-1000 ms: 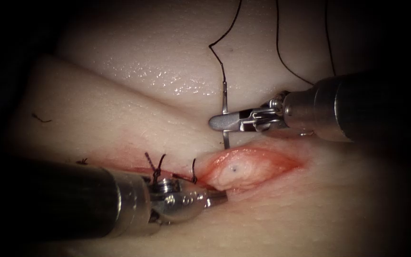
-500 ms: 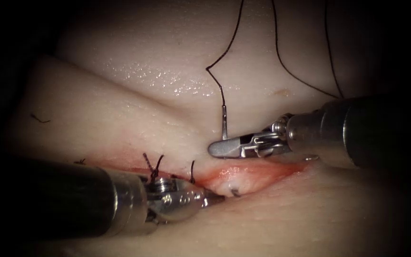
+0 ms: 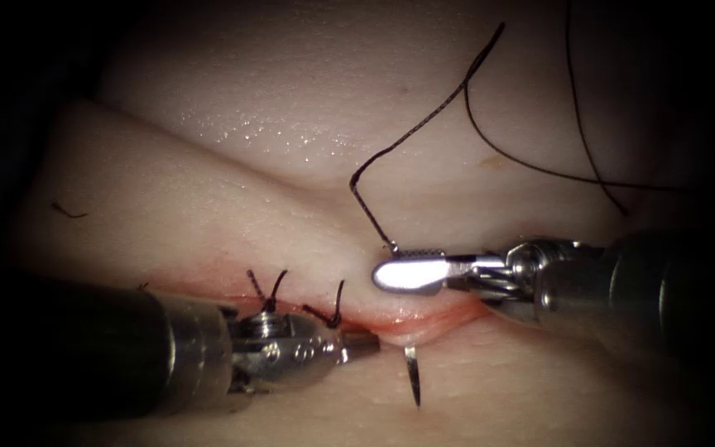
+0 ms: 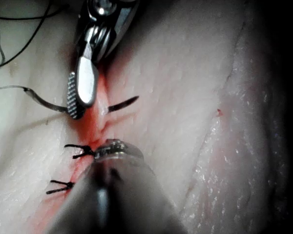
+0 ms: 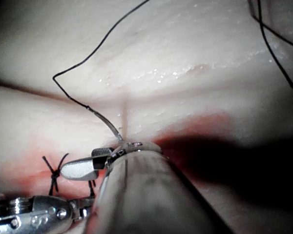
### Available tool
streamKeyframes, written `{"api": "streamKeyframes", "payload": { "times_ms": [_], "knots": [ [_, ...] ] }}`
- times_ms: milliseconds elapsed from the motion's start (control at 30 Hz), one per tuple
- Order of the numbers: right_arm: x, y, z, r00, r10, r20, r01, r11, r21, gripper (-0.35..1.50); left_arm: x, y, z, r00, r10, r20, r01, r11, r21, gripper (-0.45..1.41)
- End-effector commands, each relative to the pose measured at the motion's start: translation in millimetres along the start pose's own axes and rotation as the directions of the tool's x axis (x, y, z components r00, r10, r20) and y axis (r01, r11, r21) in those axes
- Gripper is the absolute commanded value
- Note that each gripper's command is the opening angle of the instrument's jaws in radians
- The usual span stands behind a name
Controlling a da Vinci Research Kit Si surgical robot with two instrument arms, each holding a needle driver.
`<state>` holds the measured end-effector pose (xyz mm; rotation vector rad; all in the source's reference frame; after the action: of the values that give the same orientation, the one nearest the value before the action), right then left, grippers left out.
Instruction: Wound Closure
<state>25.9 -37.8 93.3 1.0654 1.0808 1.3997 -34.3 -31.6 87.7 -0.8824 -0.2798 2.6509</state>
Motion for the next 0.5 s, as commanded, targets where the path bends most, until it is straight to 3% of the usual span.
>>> {"api": "streamKeyframes", "payload": {
  "times_ms": [33, 233, 400, 433, 500],
  "knots": [
    [1.6, 1.6, 1.1, 0.999, -0.039, -0.017, 0.039, 0.999, -0.012, 1.48, 0.6, 1.1, 0.2, 0.999, 0.029, -0.020, -0.028, 1.000, 0.009, -0.15],
    [4.9, 3.7, 0.2, 0.994, -0.091, -0.053, 0.091, 0.996, -0.017, 1.48, 1.7, 2.2, -0.6, 0.987, 0.149, -0.054, -0.147, 0.988, 0.042, -0.06],
    [5.9, 4.7, -1.5, 0.992, -0.085, -0.094, 0.087, 0.996, 0.012, 1.48, 2.2, 0.4, -0.2, 0.969, 0.219, -0.117, -0.209, 0.973, 0.095, 0.15],
    [5.9, 4.7, -1.9, 0.991, -0.091, -0.095, 0.093, 0.996, 0.017, 1.47, 2.4, -0.4, 0.2, 0.962, 0.222, -0.158, -0.205, 0.972, 0.112, 0.29],
    [5.9, 4.8, -2.4, 0.990, -0.096, -0.100, 0.099, 0.995, 0.027, 1.43, 2.4, -1.0, 0.6, 0.959, 0.223, -0.174, -0.204, 0.972, 0.119, 0.39]
  ]
}}
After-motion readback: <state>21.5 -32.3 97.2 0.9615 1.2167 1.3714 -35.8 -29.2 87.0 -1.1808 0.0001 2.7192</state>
